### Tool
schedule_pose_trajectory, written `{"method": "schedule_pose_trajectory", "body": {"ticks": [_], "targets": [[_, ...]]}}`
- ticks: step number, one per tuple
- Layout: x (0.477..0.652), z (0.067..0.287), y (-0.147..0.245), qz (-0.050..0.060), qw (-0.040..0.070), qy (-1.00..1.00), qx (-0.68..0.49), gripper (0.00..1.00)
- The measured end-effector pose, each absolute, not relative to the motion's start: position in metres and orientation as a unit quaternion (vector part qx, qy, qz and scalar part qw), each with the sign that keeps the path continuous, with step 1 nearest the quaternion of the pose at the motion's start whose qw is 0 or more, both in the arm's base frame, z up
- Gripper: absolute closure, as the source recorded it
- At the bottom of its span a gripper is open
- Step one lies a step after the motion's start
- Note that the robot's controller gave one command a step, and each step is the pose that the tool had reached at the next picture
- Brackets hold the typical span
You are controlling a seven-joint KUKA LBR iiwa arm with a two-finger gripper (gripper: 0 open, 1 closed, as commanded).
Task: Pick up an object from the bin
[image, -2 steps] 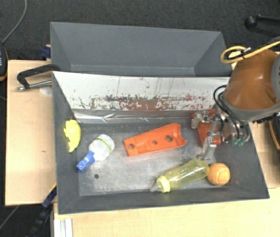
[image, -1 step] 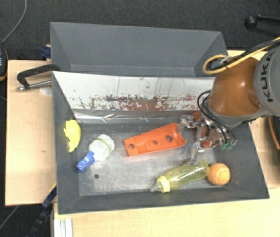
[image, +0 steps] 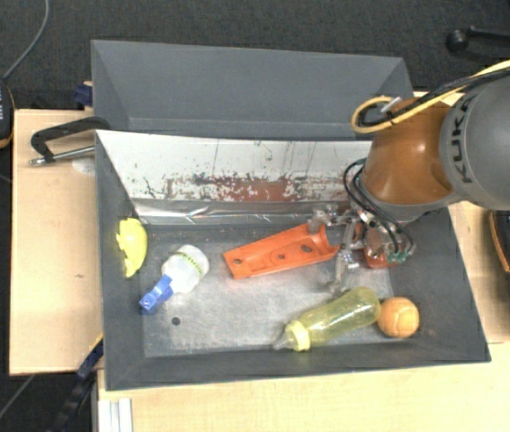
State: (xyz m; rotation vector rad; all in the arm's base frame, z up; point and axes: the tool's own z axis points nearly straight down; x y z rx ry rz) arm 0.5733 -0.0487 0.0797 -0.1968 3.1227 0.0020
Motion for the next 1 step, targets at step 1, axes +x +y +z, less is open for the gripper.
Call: {"method": "schedule_pose_trajectory", "body": {"ticks": [1], "targets": [[0.5619, 0.0718, -0.0087, 0.000, 0.005, 0.984, -0.179, 1.00]]}}
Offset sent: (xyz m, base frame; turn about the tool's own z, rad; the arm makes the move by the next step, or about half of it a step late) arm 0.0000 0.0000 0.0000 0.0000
